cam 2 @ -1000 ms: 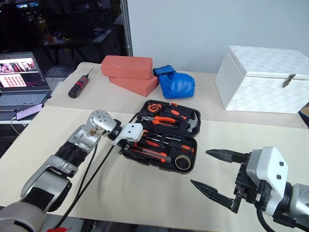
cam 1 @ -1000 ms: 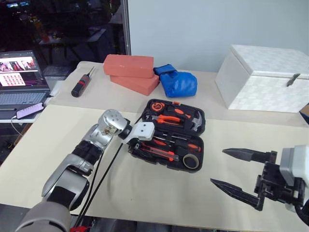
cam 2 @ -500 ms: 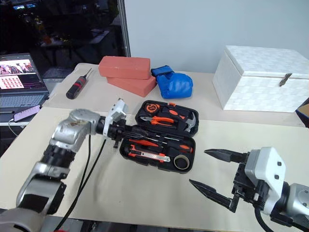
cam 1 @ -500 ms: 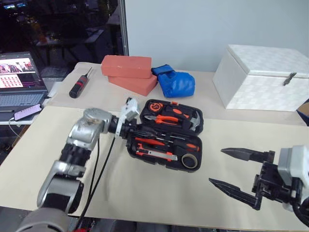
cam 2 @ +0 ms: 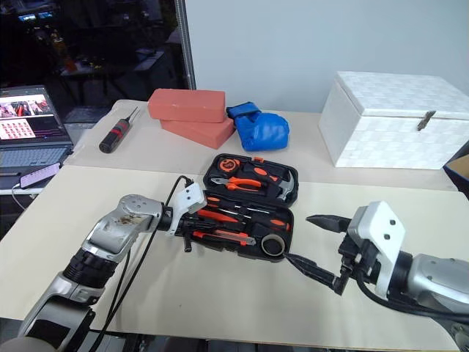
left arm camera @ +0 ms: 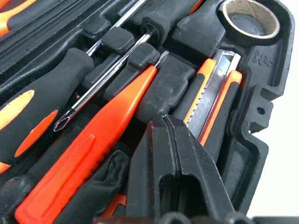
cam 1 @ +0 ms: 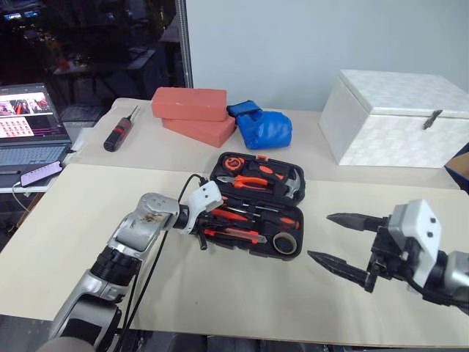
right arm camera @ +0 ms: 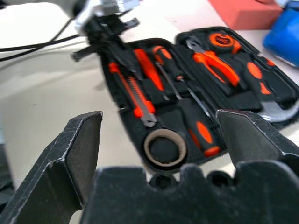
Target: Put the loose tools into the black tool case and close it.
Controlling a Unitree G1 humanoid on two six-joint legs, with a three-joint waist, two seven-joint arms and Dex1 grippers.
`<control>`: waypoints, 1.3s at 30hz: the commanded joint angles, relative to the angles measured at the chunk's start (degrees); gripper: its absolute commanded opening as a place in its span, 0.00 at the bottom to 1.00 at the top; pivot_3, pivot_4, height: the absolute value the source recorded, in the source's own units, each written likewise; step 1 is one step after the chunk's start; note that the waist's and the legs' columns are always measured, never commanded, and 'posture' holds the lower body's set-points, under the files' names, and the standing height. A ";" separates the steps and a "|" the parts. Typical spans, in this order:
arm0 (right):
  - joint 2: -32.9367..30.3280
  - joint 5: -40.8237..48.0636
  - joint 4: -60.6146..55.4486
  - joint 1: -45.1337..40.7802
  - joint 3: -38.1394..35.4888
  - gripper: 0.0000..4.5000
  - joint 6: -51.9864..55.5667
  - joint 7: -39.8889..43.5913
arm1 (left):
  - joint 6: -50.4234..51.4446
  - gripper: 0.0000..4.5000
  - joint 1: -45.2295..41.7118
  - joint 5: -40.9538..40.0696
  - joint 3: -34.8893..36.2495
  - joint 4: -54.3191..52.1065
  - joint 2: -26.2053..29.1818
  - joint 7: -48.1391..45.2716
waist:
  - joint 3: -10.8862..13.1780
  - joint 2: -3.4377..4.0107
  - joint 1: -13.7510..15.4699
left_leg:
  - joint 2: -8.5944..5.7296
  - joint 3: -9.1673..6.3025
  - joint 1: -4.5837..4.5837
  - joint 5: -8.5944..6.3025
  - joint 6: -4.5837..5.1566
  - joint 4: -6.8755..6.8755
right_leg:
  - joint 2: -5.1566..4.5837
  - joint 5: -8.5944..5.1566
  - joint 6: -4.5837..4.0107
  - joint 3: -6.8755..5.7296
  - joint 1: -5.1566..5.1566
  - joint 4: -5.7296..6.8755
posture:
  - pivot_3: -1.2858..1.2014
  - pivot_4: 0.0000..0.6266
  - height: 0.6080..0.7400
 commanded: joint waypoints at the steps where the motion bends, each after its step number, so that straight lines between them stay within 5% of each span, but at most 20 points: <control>1: 0.99 -2.27 0.74 -2.25 2.44 1.00 -0.15 -2.54 | -0.52 0.00 3.49 1.05 -1.15 -0.27 1.63 1.00 | -0.01 0.00 -0.07 | 0.00 0.00 0.01 0.00 0.00 -0.07 | 0.00 -0.02 -0.02 0.00 -0.02 0.00 | 0.52 0.24 1.00; 6: 7.48 -8.47 7.43 -18.53 15.56 1.00 5.46 -16.49 | 4.93 0.00 -0.45 -14.57 17.78 -4.86 -3.88 4.96 | 0.23 -0.29 -0.50 | 0.04 0.00 -0.13 0.01 0.01 -0.08 | 0.06 -0.03 -0.07 -0.01 -0.21 0.09 | 0.52 0.24 1.00; 9: 9.45 -10.86 12.05 -26.26 20.30 1.00 15.65 -23.43 | 9.53 0.16 -3.32 -16.45 20.70 -3.54 -4.04 8.88 | 0.33 -0.34 -0.66 | 0.02 -0.06 -0.32 0.06 -0.01 -0.05 | 0.09 0.15 -0.13 -0.02 -0.42 0.15 | 0.52 0.24 1.00; 14: 19.72 -12.67 26.71 -44.85 21.43 1.00 33.20 -33.22 | 9.46 0.58 -11.92 -10.81 20.06 8.87 -7.17 19.97 | 0.35 -0.26 -0.22 | -0.15 -0.08 -0.24 0.12 0.07 -0.05 | -0.01 0.20 -0.01 0.04 -0.24 0.09 | 0.52 0.24 1.00; 21: 23.65 -20.07 49.11 -58.91 22.80 1.00 35.17 -33.26 | 3.05 0.58 -29.28 -5.60 18.85 42.28 -12.35 25.27 | 0.35 -0.25 0.58 | -0.20 -0.15 -0.91 0.14 0.12 -0.05 | 0.02 0.59 0.20 -0.02 -0.85 0.12 | 0.52 0.24 1.00; 23: 24.11 -22.09 56.22 -61.59 23.54 0.89 33.01 -31.70 | -1.12 0.59 -34.33 -4.76 20.35 53.95 -13.83 27.69 | 0.34 -0.25 0.49 | -0.22 -0.15 -1.10 0.08 0.19 -0.08 | -0.02 0.57 0.25 -0.02 -0.97 0.08 | 0.52 0.24 1.00; 31: 24.59 -29.55 72.17 -67.15 26.43 0.31 27.79 -27.38 | -10.54 0.03 -40.48 1.31 18.31 72.01 -17.32 24.62 | 0.33 -0.22 0.20 | -0.34 -0.15 -1.70 -0.06 0.34 -0.14 | -0.13 0.61 0.39 -0.06 -1.42 0.10 | 0.52 0.24 1.00; 35: 25.10 -29.18 72.66 -67.09 25.80 0.01 28.47 -23.65 | -11.71 0.00 -40.94 0.92 19.87 73.26 -17.33 22.85 | 0.34 -0.22 0.34 | -0.35 -0.17 -1.68 -0.06 0.34 -0.12 | -0.14 0.61 0.41 -0.06 -1.40 0.09 | 0.52 0.24 1.00; 39: 26.40 -26.62 67.78 -66.26 24.54 0.01 29.53 -19.51 | -10.44 0.00 -40.10 0.35 20.17 71.15 -15.68 16.38 | 0.34 -0.22 0.07 | -0.35 -0.20 -1.66 -0.06 0.33 -0.09 | -0.13 0.62 0.41 -0.06 -1.42 0.13 | 0.52 0.24 1.00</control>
